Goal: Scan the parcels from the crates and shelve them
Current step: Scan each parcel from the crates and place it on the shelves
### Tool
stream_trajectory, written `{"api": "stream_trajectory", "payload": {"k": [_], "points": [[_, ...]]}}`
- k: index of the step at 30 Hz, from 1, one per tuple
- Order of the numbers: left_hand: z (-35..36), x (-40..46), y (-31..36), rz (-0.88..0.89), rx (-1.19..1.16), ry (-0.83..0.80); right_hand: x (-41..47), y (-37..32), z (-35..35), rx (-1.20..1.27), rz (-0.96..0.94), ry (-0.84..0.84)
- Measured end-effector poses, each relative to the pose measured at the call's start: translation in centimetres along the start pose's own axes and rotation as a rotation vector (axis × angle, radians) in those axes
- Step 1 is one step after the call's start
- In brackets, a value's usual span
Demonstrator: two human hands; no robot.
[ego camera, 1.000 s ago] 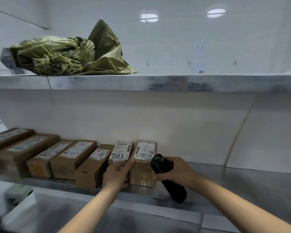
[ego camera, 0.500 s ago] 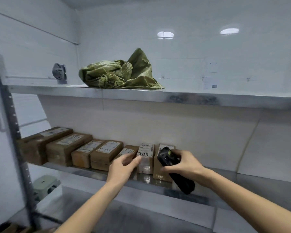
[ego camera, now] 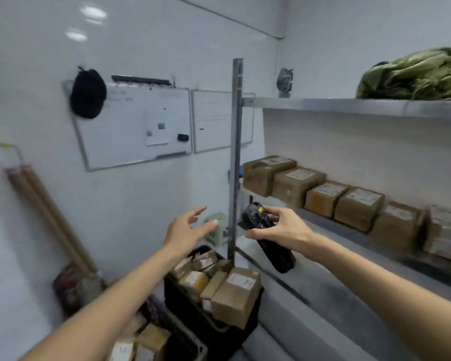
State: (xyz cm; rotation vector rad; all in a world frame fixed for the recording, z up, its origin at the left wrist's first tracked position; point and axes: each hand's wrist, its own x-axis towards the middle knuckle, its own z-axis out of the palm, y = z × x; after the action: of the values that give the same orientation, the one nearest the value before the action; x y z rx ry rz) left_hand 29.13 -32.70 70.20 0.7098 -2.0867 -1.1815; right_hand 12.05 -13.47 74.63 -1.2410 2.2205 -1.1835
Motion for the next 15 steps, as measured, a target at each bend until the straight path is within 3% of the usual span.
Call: {"api": "stream_trajectory", "payload": {"k": [7,15], "points": [[-14.7,-5.3,-13.7,-0.244,0.087,0.200,6.5,-4.7,20.8,-0.006,-0.042,-0.238],[-18.2,-7.5,-29.6,-0.509,0.058,0.283,13.4,-0.1,37.8,-0.065,0.009,-0.481]]}}
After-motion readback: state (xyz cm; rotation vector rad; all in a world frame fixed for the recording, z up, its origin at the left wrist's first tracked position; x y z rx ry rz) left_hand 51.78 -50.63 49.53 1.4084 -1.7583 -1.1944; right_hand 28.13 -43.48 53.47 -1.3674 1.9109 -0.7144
